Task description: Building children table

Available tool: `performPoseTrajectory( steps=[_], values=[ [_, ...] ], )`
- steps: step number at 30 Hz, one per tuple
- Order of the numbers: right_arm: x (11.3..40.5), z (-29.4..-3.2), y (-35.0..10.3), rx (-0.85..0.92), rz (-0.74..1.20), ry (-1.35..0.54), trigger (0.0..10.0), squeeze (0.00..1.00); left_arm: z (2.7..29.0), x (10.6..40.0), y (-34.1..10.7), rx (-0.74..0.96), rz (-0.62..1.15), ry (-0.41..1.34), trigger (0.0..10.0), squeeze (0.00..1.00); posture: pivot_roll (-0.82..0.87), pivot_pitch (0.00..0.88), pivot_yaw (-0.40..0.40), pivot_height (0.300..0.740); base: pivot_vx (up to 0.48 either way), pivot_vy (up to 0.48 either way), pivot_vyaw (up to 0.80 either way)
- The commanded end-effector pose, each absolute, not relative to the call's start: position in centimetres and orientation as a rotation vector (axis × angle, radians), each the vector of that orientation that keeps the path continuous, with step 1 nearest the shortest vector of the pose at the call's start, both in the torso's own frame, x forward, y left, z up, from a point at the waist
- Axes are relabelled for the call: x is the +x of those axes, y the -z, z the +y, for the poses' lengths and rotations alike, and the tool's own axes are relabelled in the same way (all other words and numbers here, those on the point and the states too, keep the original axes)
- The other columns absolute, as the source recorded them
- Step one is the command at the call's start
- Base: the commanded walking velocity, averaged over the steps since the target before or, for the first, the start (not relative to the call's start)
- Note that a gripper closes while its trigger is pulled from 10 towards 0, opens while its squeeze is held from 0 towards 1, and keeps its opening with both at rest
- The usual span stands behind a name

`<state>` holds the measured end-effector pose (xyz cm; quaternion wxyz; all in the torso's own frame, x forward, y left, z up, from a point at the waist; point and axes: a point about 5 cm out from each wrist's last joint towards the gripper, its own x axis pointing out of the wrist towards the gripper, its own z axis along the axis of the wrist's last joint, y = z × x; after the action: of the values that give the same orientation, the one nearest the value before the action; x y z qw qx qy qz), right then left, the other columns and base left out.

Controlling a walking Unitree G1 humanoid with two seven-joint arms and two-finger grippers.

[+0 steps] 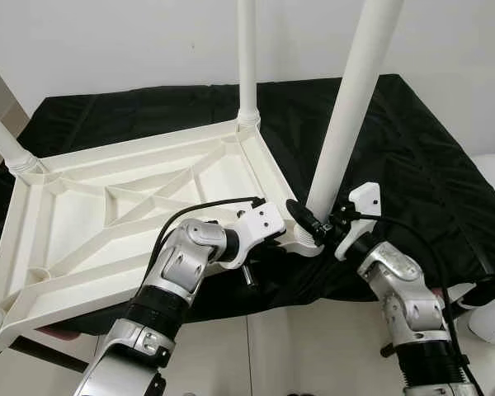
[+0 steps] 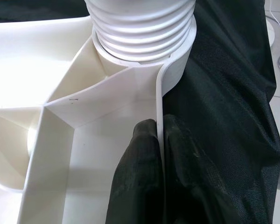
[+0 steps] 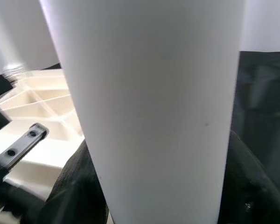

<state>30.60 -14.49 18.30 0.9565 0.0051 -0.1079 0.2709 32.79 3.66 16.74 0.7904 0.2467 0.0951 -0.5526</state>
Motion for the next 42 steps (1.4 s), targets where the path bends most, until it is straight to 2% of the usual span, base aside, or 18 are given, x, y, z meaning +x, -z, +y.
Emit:
performPoseTrajectory(
  steps=[1, 8, 14, 22, 23, 24, 31, 32, 33, 42],
  values=[
    [30.5, -14.3, -17.7, 0.079, -0.199, -0.436, 0.0, 0.00, 4.4, 33.7, -16.5, 0.508, 0.150, 0.981, 10.0, 0.00, -0.15, 0.085, 0.060, 0.740, 0.000, 0.000, 0.00],
    [30.1, -13.7, -17.4, 0.065, -0.201, -0.356, 0.0, 0.00, 4.4, 33.6, -16.5, 0.511, 0.149, 0.985, 10.0, 0.00, -0.15, 0.078, 0.063, 0.740, 0.000, 0.000, 0.00],
    [29.5, -11.7, -17.2, 0.073, -0.216, -0.274, 0.0, 0.00, 4.3, 33.7, -16.5, 0.512, 0.147, 0.985, 10.0, 0.00, -0.15, 0.066, 0.055, 0.740, 0.000, 0.000, 0.00],
    [29.2, -11.3, -17.0, 0.058, -0.216, -0.176, 0.0, 0.00, 4.4, 33.6, -16.4, 0.513, 0.148, 0.984, 10.0, 0.00, -0.14, 0.062, 0.052, 0.740, 0.000, 0.000, 0.00],
    [29.2, -11.4, -17.0, 0.060, -0.217, -0.169, 2.3, 0.00, 4.4, 33.6, -16.4, 0.513, 0.149, 0.984, 10.0, 0.00, -0.14, 0.062, 0.054, 0.740, 0.000, 0.000, 0.00],
    [29.3, -11.5, -17.1, 0.063, -0.217, -0.169, 10.0, 0.00, 4.4, 33.6, -16.4, 0.513, 0.150, 0.984, 10.0, 0.00, -0.14, 0.062, 0.055, 0.740, 0.000, 0.000, 0.00],
    [29.5, -12.0, -17.3, 0.070, -0.218, -0.188, 10.0, 0.00, 4.5, 33.6, -16.3, 0.515, 0.151, 0.986, 10.0, 0.00, -0.14, 0.062, 0.057, 0.740, 0.000, 0.000, 0.00],
    [29.5, -12.2, -17.3, 0.080, -0.217, -0.203, 10.0, 0.73, 4.4, 33.6, -16.4, 0.515, 0.150, 0.986, 10.0, 0.00, -0.15, 0.062, 0.058, 0.740, 0.000, 0.000, 0.00],
    [29.6, -12.4, -17.4, 0.087, -0.222, -0.239, 10.0, 1.00, 4.4, 33.7, -16.4, 0.516, 0.149, 0.986, 10.0, 0.00, -0.15, 0.063, 0.058, 0.740, 0.000, 0.000, 0.00],
    [29.8, -13.0, -17.7, 0.080, -0.221, -0.427, 10.0, 1.00, 4.5, 33.9, -16.7, 0.517, 0.144, 0.981, 10.0, 0.00, -0.14, 0.071, 0.063, 0.740, 0.000, 0.000, 0.00]
  ],
)
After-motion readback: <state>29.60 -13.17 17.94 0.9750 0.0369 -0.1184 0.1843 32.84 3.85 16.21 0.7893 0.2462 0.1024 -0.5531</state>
